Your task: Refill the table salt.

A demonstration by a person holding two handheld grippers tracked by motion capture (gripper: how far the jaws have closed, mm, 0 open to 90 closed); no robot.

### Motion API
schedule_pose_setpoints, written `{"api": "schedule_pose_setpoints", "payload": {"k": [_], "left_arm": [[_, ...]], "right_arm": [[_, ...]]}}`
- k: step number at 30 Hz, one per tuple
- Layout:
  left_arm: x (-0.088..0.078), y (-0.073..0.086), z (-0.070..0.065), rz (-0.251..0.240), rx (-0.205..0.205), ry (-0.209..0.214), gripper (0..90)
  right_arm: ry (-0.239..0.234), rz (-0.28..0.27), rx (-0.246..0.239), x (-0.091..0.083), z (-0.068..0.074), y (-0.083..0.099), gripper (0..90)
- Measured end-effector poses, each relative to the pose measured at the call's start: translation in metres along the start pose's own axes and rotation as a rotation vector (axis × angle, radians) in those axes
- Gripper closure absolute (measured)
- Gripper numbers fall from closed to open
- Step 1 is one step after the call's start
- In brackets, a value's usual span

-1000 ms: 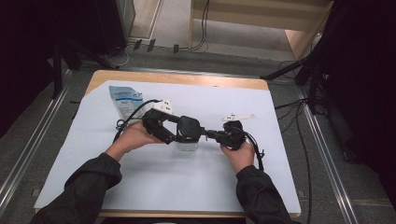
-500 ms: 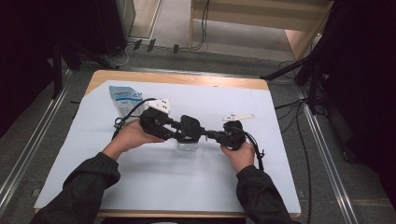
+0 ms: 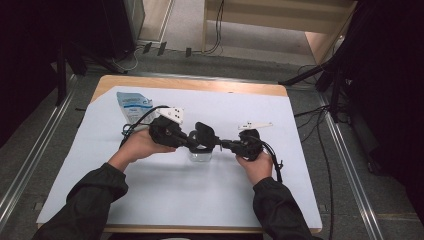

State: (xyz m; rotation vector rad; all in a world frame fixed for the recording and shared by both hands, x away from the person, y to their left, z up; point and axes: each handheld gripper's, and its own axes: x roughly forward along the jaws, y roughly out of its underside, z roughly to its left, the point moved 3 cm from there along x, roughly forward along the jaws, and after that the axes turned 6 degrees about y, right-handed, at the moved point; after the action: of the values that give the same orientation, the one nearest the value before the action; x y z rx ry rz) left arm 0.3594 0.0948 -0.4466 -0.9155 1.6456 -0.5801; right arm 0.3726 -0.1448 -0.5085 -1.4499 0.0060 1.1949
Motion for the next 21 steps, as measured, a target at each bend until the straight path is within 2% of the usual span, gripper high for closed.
{"api": "schedule_pose_setpoints", "payload": {"k": [2,9,14,17,21], "left_arm": [[0.0,-0.001,0.0,-0.01,-0.009,0.008,90.0],[-0.002,-0.011,-0.002,-0.034,-0.003,-0.005,90.0],[0.001,-0.019,-0.001,-0.016,-0.01,-0.024,90.0],[0.002,-0.021,-0.001,-0.008,-0.023,-0.024,90.0],[0.002,-0.025,-0.001,0.017,-0.04,-0.047,90.0]], "right_arm": [[-0.001,0.003,0.008,0.0,0.0,0.0,90.0],[0.001,0.001,0.006,0.0,0.0,0.0,90.0],[-0.003,-0.004,0.011,-0.002,0.001,-0.001,90.0],[-0.011,-0.014,0.005,-0.003,0.001,-0.002,90.0],[-0.02,-0.014,0.007,-0.005,0.002,-0.002,90.0]]}}
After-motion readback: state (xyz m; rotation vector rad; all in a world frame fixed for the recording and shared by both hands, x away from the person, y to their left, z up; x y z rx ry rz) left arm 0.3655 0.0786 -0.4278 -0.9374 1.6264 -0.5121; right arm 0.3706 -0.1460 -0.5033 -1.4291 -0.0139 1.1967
